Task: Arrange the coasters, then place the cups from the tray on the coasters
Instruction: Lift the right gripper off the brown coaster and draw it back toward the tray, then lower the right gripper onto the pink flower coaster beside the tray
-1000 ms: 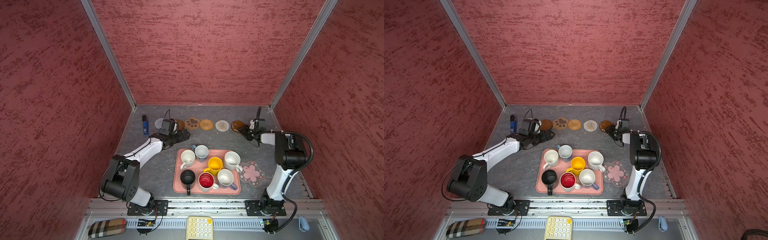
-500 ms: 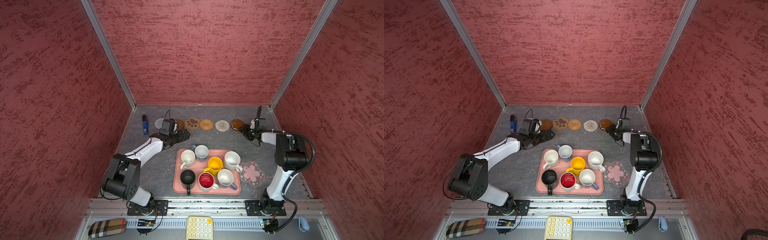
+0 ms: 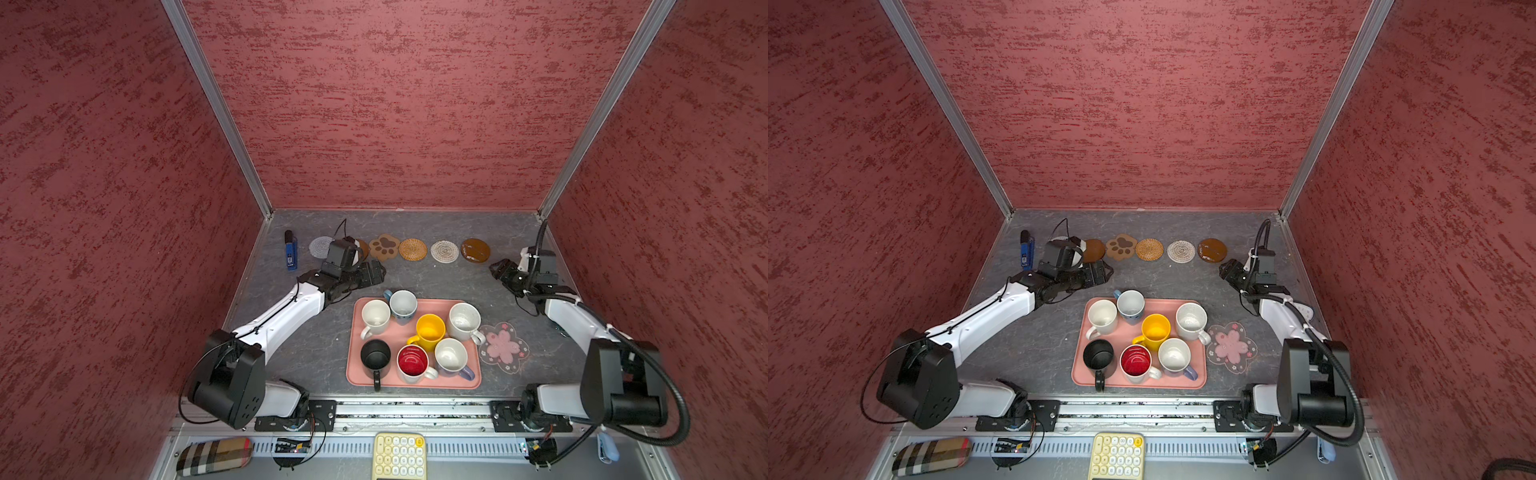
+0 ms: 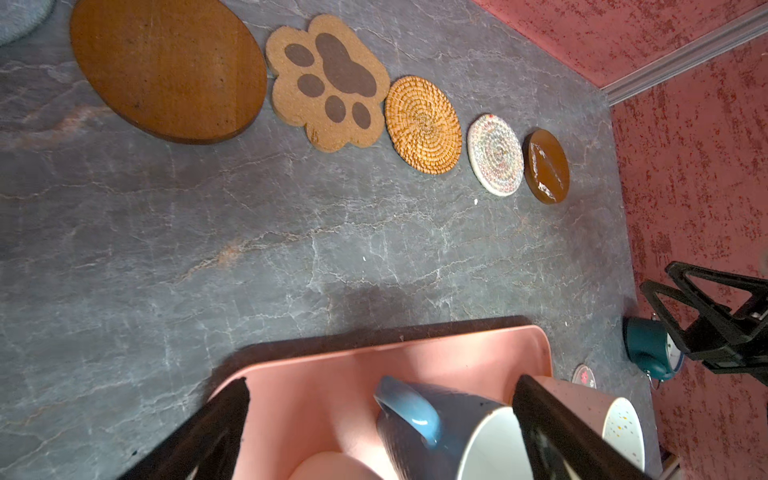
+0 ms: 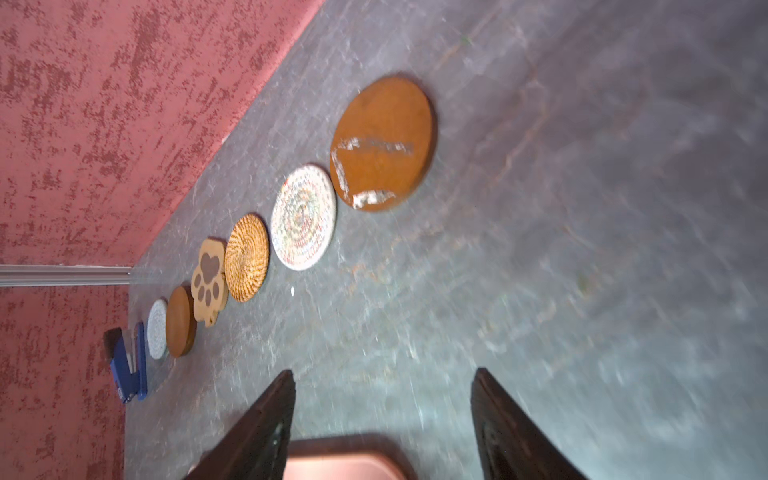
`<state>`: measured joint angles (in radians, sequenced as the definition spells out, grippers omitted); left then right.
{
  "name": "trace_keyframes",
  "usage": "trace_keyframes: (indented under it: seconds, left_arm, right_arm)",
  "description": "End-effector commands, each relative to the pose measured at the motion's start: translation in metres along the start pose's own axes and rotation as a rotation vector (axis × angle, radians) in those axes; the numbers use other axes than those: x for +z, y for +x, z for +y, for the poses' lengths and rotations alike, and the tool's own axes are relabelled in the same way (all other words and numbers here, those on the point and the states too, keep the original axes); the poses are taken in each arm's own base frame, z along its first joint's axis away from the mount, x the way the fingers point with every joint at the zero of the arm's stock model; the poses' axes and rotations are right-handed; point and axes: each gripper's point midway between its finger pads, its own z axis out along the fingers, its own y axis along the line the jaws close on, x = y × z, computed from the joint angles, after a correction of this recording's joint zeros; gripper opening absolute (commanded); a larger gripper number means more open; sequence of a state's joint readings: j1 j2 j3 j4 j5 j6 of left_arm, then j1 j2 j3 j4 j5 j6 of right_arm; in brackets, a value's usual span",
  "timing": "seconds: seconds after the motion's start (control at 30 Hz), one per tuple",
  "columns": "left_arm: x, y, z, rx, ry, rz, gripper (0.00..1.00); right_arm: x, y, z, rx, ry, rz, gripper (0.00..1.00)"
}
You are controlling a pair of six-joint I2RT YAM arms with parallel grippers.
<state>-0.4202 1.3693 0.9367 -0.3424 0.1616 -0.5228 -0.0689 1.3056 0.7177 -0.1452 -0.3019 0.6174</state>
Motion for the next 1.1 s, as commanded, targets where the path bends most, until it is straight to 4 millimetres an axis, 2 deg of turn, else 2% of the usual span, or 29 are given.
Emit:
trace_keyframes:
  seconds: [0.0,0.27,0.5,0.73,1.07]
  left_arm:
    - [-0.005,0.011,0.005,0.021,-0.043,0.013,1.0]
    - [-0.006,0.023,0.0,0.026,-0.084,0.065,1.0]
    - [-0.005,0.031,-0.002,0.035,-0.102,0.074,1.0]
    - [-0.006,0.031,0.0,0.041,-0.122,0.071,1.0]
    - [0.004,0.033,0.007,0.043,-0.16,0.094,1.0]
  right_arm:
    - [-0.018,0.018,-0.018,0.041,0.075,0.011,0.69]
    - [-0.057,0.063,-0.048,0.113,0.155,0.037,0.74]
    - [-0.082,0.092,-0.062,0.17,0.171,0.039,0.78]
    - [-0.091,0.105,-0.074,0.253,0.221,0.049,0.87]
    - [-0.077,0.127,-0.075,0.358,0.184,0.133,0.87]
